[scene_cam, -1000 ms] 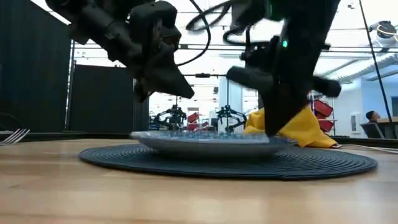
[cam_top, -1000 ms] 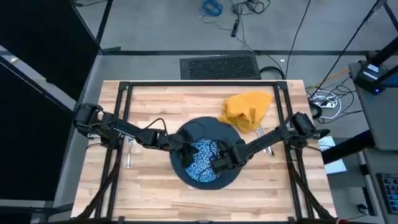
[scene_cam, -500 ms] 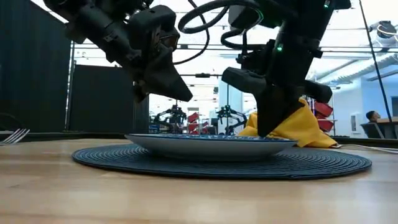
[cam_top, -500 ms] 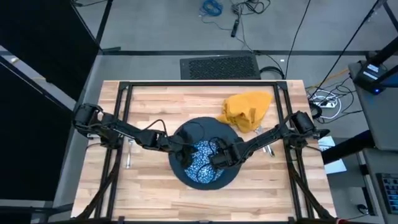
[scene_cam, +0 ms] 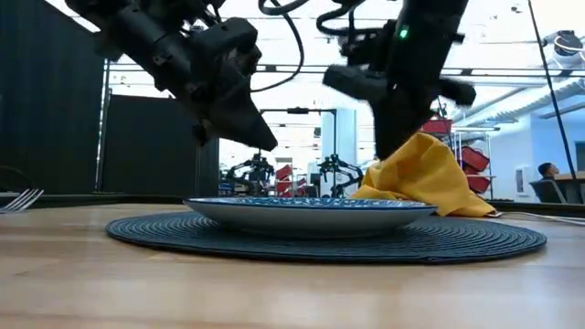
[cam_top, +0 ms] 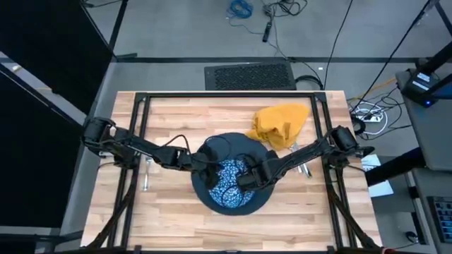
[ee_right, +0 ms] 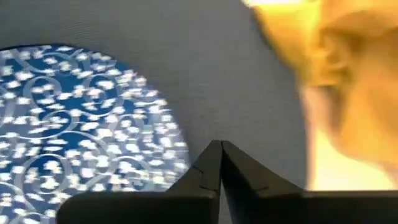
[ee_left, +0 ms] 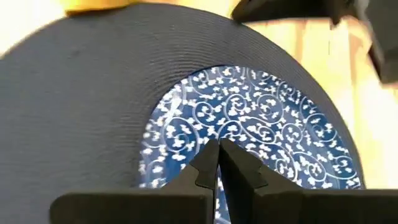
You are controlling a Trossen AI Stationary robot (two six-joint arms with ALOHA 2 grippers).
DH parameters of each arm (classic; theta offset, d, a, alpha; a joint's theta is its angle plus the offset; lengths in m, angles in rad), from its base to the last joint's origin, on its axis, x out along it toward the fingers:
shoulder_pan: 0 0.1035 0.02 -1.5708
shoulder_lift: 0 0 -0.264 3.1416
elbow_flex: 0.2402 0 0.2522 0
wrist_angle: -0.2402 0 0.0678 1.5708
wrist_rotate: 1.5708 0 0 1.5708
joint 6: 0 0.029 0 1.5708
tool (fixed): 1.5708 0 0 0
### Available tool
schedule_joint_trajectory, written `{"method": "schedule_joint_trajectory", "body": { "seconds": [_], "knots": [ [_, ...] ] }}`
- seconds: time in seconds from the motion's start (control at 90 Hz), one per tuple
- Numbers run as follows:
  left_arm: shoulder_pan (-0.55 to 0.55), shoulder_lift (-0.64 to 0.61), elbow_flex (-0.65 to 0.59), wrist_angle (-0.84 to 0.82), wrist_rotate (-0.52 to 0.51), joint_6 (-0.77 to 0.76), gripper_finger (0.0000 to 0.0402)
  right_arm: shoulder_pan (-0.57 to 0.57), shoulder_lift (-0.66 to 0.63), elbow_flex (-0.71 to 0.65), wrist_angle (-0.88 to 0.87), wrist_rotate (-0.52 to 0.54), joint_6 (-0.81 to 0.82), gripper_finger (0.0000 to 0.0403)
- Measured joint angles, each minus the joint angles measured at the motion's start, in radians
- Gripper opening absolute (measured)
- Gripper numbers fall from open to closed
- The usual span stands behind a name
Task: Set table place
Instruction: Put the blue plate on the blue tablemat
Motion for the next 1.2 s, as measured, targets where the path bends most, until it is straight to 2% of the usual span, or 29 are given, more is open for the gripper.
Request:
{"method": "schedule_joint_trajectory", "body": {
  "seconds": [0.056, 0.122, 0.233, 0.333, 0.533, 0.644, 0.9, 1.056, 1.2],
  "knots": [
    [0.000, -0.044, -0.001, -0.081, -0.029, -0.001, 0.0000, 0.017, -0.023, 0.000, -0.073, 0.042, 0.041, 0.0000],
    [0.000, -0.101, -0.001, -0.162, -0.070, -0.003, 0.0000, 0.043, -0.065, -0.007, -0.119, 0.045, 0.051, 0.0000],
    [0.000, -0.184, -0.029, -0.231, -0.084, -0.032, 0.0000, 0.091, -0.169, -0.090, -0.066, 0.074, 0.016, 0.0000],
    [-0.005, -0.198, -0.080, -0.237, -0.080, -0.117, 0.0000, 0.123, -0.270, -0.234, 0.113, 0.075, -0.031, 0.0000],
    [-0.029, -0.121, -0.134, -0.207, -0.072, -0.213, 0.0000, 0.138, -0.429, -0.523, 0.651, 0.006, -0.216, 0.0000],
    [-0.045, -0.054, -0.134, -0.141, -0.071, -0.217, 0.0000, 0.124, -0.460, -0.601, 0.800, -0.012, -0.263, 0.0000],
    [-0.049, 0.083, -0.133, -0.097, -0.087, -0.241, 0.0000, 0.098, -0.462, -0.610, 0.779, -0.035, -0.257, 0.0000],
    [-0.057, 0.100, -0.130, -0.091, -0.095, -0.241, 0.0000, 0.066, -0.456, -0.611, 0.681, -0.036, -0.194, 0.0000],
    [-0.092, 0.100, -0.130, -0.102, -0.092, -0.266, 0.0000, 0.054, -0.456, -0.611, 0.674, -0.037, -0.180, 0.0000]
  ]
}}
